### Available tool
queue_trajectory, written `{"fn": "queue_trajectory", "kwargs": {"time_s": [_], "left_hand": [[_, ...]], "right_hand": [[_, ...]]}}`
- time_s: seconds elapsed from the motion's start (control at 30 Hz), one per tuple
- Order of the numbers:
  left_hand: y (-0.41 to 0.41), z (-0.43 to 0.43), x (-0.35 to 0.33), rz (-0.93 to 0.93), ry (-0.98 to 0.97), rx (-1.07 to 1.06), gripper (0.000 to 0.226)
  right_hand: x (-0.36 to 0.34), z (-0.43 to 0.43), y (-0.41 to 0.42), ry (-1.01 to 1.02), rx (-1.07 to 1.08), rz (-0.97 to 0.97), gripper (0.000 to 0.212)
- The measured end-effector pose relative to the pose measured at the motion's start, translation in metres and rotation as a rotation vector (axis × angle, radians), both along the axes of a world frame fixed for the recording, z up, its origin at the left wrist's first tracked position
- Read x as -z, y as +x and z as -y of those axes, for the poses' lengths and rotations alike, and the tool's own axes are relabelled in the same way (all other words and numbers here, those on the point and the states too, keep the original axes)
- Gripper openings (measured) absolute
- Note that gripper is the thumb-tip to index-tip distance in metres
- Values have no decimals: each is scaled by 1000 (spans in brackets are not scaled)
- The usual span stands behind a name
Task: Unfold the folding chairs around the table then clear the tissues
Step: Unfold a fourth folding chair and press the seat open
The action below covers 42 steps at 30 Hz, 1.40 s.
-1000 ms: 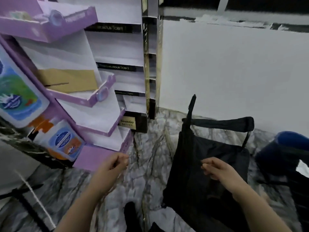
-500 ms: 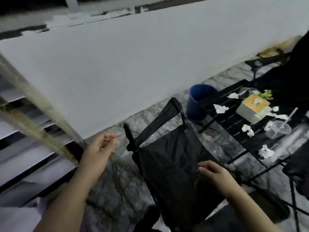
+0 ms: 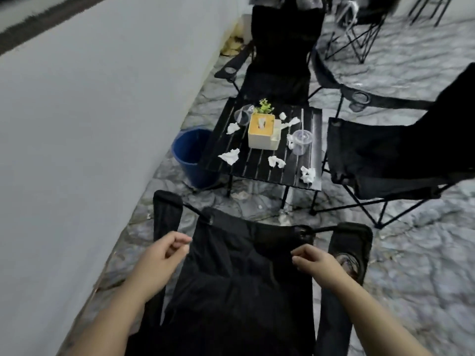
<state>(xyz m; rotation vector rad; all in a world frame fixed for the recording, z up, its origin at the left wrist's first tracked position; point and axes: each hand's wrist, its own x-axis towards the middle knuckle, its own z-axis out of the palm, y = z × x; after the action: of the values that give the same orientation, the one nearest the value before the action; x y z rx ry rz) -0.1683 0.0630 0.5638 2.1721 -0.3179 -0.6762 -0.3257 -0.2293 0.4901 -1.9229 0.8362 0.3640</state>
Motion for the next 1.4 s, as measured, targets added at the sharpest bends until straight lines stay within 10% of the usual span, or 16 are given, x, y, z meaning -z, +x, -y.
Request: {"fn": "queue_trajectory", "kwargs": {"time_s": [0.3,0.87,1.4], "left_hand": [[96,60,157,-68,236,303,37],[143,102,407,725,677,687,65],[143,109,419,603,815,737,61]], "right_hand": [[104,0,14,-210,-26,-268,54],[343,64,72,-935,-230,-222,62],[362,73,75,-960,-335,-300,60]]}}
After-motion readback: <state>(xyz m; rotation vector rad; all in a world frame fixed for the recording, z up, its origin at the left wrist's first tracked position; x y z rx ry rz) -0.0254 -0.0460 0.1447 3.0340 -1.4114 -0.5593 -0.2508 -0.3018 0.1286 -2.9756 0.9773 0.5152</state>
